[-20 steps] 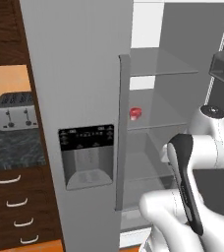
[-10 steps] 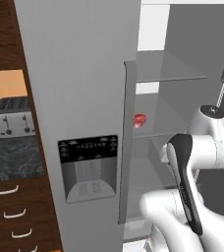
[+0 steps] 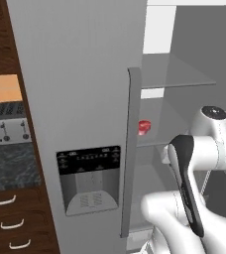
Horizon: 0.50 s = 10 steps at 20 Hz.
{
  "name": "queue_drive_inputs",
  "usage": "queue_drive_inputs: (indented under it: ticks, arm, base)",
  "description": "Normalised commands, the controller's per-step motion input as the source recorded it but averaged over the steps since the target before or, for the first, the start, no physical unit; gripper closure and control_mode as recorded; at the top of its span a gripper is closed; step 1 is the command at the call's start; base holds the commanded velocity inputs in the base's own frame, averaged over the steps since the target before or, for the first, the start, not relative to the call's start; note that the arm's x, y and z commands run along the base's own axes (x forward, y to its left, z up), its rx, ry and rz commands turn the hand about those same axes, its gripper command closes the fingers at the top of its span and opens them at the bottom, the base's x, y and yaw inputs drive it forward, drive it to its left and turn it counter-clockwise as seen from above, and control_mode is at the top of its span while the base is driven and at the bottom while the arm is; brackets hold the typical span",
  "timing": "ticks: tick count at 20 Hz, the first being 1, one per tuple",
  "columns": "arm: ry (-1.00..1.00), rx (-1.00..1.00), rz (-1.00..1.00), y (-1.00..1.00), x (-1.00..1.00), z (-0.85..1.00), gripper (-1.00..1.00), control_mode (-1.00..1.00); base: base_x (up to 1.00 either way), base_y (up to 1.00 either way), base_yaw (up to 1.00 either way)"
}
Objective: Place one potato and one steak in each tupperware on the nearby counter, to pack two identical lunches.
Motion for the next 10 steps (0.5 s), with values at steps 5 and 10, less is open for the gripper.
queue_drive_inputs:
  ticks: [5, 10]
  arm:
    - [0.00, 0.00, 0.00, 0.00, 0.00, 0.00, -1.00, 1.00]
    - [0.00, 0.00, 0.00, 0.00, 0.00, 0.00, -1.00, 1.00]
  base:
    - [0.13, -0.28, 0.04]
    - [0.08, -0.41, 0.00]
